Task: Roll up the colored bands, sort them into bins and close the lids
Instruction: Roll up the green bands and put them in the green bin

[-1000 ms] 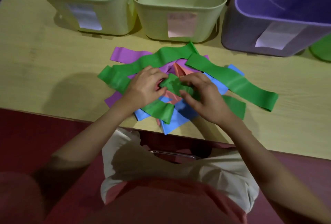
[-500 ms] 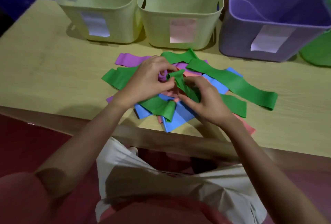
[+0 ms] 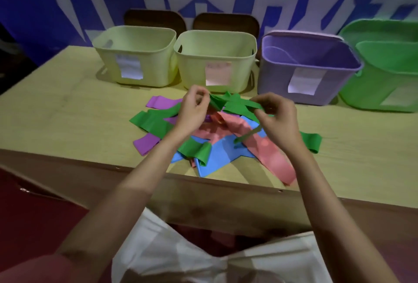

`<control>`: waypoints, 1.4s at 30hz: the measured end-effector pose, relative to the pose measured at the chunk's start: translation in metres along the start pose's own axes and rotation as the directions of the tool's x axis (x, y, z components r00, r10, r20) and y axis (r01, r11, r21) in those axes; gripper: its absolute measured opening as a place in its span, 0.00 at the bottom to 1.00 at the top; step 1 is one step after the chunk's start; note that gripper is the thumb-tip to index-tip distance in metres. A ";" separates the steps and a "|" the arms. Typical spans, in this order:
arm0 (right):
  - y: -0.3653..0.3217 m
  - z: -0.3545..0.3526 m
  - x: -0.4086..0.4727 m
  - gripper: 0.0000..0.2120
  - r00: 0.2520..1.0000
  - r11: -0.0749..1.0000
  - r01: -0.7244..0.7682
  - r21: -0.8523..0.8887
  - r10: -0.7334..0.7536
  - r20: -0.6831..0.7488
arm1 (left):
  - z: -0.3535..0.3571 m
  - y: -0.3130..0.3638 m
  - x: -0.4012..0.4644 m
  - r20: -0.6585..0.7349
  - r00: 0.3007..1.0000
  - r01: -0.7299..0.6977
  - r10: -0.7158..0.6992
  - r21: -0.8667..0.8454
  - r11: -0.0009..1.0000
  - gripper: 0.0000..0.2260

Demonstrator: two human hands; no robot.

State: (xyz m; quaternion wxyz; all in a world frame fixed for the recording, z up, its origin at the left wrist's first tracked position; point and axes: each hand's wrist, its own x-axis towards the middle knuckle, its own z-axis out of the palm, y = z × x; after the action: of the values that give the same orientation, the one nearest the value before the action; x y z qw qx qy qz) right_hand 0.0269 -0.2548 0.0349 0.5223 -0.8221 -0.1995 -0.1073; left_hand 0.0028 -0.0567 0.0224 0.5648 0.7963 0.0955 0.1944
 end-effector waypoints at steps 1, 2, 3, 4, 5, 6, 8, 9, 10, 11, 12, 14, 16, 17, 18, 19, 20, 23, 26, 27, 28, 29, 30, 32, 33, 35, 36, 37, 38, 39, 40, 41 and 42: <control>-0.003 -0.004 0.001 0.09 0.999 0.998 -0.025 0.064 0.024 0.022 | 0.006 0.002 -0.001 0.002 0.996 0.092 -0.092 -0.121 0.988 0.06; -0.005 -0.008 0.001 0.07 0.997 0.990 -0.072 0.123 0.066 0.052 | 0.012 0.005 -0.002 0.004 0.985 0.170 -0.173 -0.222 0.960 0.05; -0.007 -0.011 -0.001 0.06 0.989 0.975 -0.134 0.179 0.118 0.093 | 0.017 0.007 -0.002 0.003 0.972 0.226 -0.236 -0.300 0.927 0.03; -0.007 -0.013 -0.002 0.04 0.973 0.951 -0.210 0.227 0.180 0.147 | 0.022 0.011 -0.003 0.005 0.960 0.262 -0.280 -0.373 0.890 0.02; -0.006 -0.015 -0.004 0.03 0.951 0.924 -0.281 0.260 0.232 0.204 | 0.026 0.012 -0.002 0.015 0.948 0.293 -0.318 -0.430 0.854 0.02; -0.004 -0.016 -0.005 0.02 0.929 0.902 -0.336 0.273 0.270 0.253 | 0.029 0.015 -0.002 0.034 0.937 0.323 -0.348 -0.472 0.821 0.04; 0.000 -0.019 -0.007 0.03 0.887 0.856 -0.424 0.296 0.326 0.327 | 0.034 0.020 -0.001 0.076 0.905 0.399 -0.418 -0.491 0.775 0.07; 0.002 -0.021 -0.007 0.03 0.868 0.825 -0.464 0.322 0.351 0.350 | 0.037 0.021 0.000 0.091 0.886 0.439 -0.455 -0.482 0.758 0.09; 0.004 -0.022 -0.008 0.04 0.853 0.794 -0.497 0.349 0.373 0.365 | 0.039 0.023 -0.001 0.106 0.867 0.475 -0.487 -0.472 0.742 0.11; 0.004 -0.022 -0.009 0.05 0.843 0.774 -0.518 0.364 0.390 0.370 | 0.042 0.023 -0.003 0.126 0.847 0.511 -0.516 -0.457 0.728 0.12; 0.007 -0.023 -0.010 0.05 0.840 0.770 -0.525 0.364 0.399 0.368 | 0.045 0.023 -0.004 0.163 0.827 0.549 -0.539 -0.442 0.709 0.12; 0.010 -0.024 -0.013 0.05 0.847 0.786 -0.511 0.349 0.392 0.359 | 0.050 0.021 -0.007 0.247 0.782 0.622 -0.572 -0.374 0.688 0.16; 0.012 -0.026 -0.015 0.05 0.857 0.801 -0.492 0.341 0.376 0.352 | 0.053 0.019 -0.011 0.307 0.777 0.626 -0.550 -0.285 0.726 0.21; 0.012 -0.028 -0.016 0.05 0.862 0.811 -0.479 0.336 0.362 0.356 | 0.055 0.020 -0.013 0.327 0.786 0.608 -0.525 -0.256 0.751 0.21; 0.012 -0.029 -0.016 0.05 0.865 0.812 -0.471 0.346 0.346 0.364 | 0.056 0.022 -0.017 0.351 0.792 0.591 -0.500 -0.235 0.772 0.22; 0.011 -0.032 -0.017 0.05 0.869 0.809 -0.461 0.364 0.328 0.371 | 0.057 0.024 -0.020 0.378 0.793 0.579 -0.478 -0.224 0.784 0.23; 0.009 -0.034 -0.018 0.05 0.876 0.798 -0.449 0.401 0.304 0.376 | 0.059 0.025 -0.022 0.405 0.789 0.577 -0.462 -0.229 0.784 0.23; 0.005 -0.037 -0.017 0.07 0.877 0.640 -0.475 0.604 0.285 0.387 | 0.058 0.025 -0.030 0.530 0.720 0.646 -0.449 -0.274 0.712 0.32; 0.002 -0.040 -0.018 0.06 0.834 0.433 -0.549 0.715 0.345 0.432 | 0.056 0.025 -0.043 0.728 0.574 0.721 -0.375 -0.232 0.653 0.35; 0.002 -0.040 -0.019 0.06 0.827 0.414 -0.557 0.719 0.354 0.437 | 0.056 0.024 -0.048 0.769 0.534 0.744 -0.350 -0.231 0.627 0.35; -0.002 -0.040 -0.021 0.05 0.828 0.416 -0.556 0.720 0.356 0.433 | 0.056 0.021 -0.051 0.788 0.518 0.758 -0.332 -0.243 0.605 0.35; -0.004 -0.040 -0.023 0.05 0.832 0.429 -0.550 0.717 0.350 0.430 | 0.056 0.020 -0.054 0.793 0.521 0.761 -0.315 -0.264 0.593 0.35; -0.006 -0.039 -0.025 0.08 0.836 0.436 -0.546 0.716 0.345 0.428 | 0.056 0.020 -0.056 0.788 0.534 0.754 -0.306 -0.281 0.593 0.35; -0.012 -0.038 -0.029 0.12 0.842 0.420 -0.536 0.732 0.323 0.432 | 0.055 0.019 -0.059 0.769 0.566 0.726 -0.297 -0.294 0.622 0.31; -0.016 -0.036 -0.031 0.12 0.846 0.398 -0.530 0.749 0.310 0.434 | 0.053 0.018 -0.059 0.755 0.580 0.714 -0.306 -0.289 0.638 0.29; -0.019 -0.033 -0.033 0.12 0.856 0.353 -0.509 0.785 0.305 0.417 | 0.048 0.014 -0.062 0.744 0.589 0.703 -0.315 -0.280 0.654 0.30; -0.018 -0.032 -0.033 0.12 0.865 0.350 -0.491 0.798 0.306 0.398 | 0.045 0.012 -0.063 0.750 0.587 0.700 -0.305 -0.281 0.657 0.31; -0.017 -0.031 -0.034 0.10 0.872 0.358 -0.477 0.803 0.304 0.383 | 0.043 0.011 -0.064 0.749 0.595 0.694 -0.292 -0.296 0.656 0.29; -0.015 -0.029 -0.034 0.08 0.878 0.385 -0.471 0.794 0.296 0.377 | 0.040 0.010 -0.065 0.733 0.618 0.687 -0.285 -0.326 0.650 0.25; -0.012 -0.028 -0.034 0.07 0.881 0.430 -0.469 0.771 0.287 0.376 | 0.035 0.011 -0.065 0.710 0.647 0.679 -0.279 -0.369 0.634 0.20; -0.009 -0.028 -0.033 0.06 0.882 0.497 -0.471 0.729 0.293 0.370 | 0.030 0.012 -0.063 0.671 0.684 0.666 -0.285 -0.415 0.620 0.16; -0.005 -0.029 -0.032 0.06 0.879 0.581 -0.476 0.660 0.316 0.357 | 0.024 0.013 -0.060 0.621 0.724 0.647 -0.302 -0.457 0.611 0.14; -0.001 -0.030 -0.032 0.07 0.877 0.676 -0.479 0.560 0.342 0.336 | 0.015 0.014 -0.056 0.566 0.758 0.626 -0.323 -0.496 0.602 0.13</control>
State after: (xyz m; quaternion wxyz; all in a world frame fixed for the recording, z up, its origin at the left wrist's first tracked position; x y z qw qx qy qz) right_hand -0.0013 -0.2886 0.0367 0.7530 -0.6297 -0.0852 0.1707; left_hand -0.0421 -0.0952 0.0197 0.8453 0.5081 0.1105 -0.1228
